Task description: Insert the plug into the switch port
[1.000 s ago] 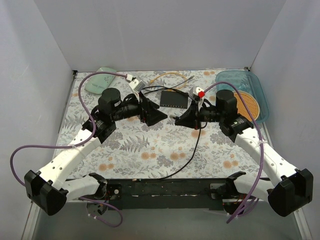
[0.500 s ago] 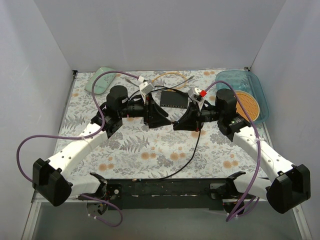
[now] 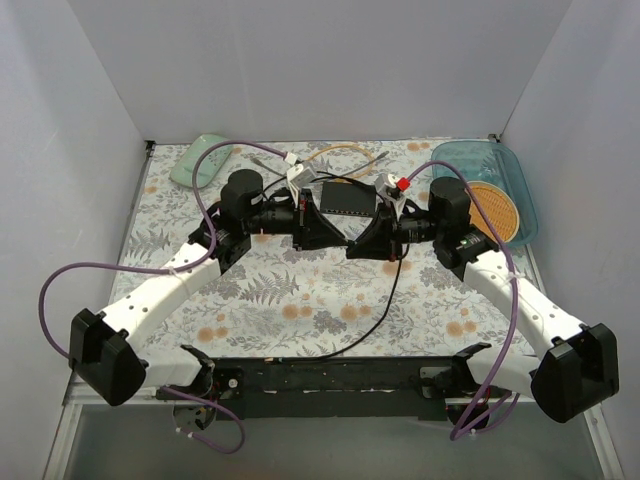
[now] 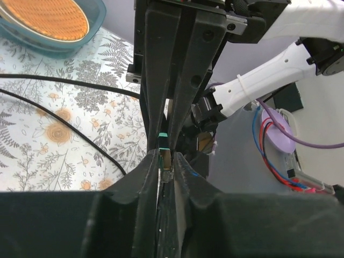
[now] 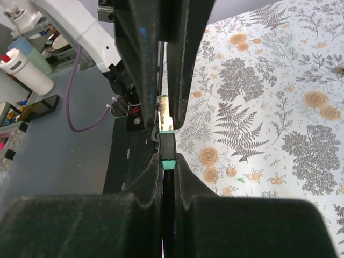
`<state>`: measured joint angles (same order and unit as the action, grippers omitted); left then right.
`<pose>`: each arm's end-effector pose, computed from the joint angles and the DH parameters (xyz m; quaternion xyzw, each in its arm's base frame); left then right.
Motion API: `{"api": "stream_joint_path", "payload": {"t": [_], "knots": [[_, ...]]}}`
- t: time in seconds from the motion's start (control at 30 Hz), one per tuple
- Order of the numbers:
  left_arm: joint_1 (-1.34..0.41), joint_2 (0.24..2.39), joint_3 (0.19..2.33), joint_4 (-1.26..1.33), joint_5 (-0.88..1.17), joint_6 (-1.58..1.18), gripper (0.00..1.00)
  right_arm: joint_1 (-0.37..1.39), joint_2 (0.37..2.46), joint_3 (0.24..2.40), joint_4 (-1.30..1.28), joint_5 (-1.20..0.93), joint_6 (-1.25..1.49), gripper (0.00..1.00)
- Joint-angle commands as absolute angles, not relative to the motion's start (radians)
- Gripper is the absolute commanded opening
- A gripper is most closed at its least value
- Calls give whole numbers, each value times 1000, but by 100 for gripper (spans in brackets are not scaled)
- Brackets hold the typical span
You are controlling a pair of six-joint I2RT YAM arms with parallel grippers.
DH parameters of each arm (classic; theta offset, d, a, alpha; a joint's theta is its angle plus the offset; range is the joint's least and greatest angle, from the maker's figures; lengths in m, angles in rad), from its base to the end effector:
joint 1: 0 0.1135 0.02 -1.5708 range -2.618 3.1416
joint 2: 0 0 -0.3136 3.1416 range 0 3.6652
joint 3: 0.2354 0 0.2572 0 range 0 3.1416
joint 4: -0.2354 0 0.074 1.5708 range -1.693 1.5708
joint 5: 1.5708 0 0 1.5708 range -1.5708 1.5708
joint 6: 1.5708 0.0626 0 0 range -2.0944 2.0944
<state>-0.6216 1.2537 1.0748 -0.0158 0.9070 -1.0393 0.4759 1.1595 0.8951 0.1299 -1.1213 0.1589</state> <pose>0.2066 -0.2086 0.4042 0.1282 0.7370 -0.6497 0.1352 0.1982 0.1656 0.3799 -0.4461 0.5745 0.5543 0.4045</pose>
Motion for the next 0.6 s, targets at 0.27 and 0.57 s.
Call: {"api": "stream_joint_path", "payload": {"t": [0.27,0.57], "knots": [[-655,1299,1259,-204,580,-1097,0,506,1042,1037,-173,-575,3,98],[-655,1426,1517,-483,477,-1187,0,635,953,1111,-293,-178,-152,97]]}}
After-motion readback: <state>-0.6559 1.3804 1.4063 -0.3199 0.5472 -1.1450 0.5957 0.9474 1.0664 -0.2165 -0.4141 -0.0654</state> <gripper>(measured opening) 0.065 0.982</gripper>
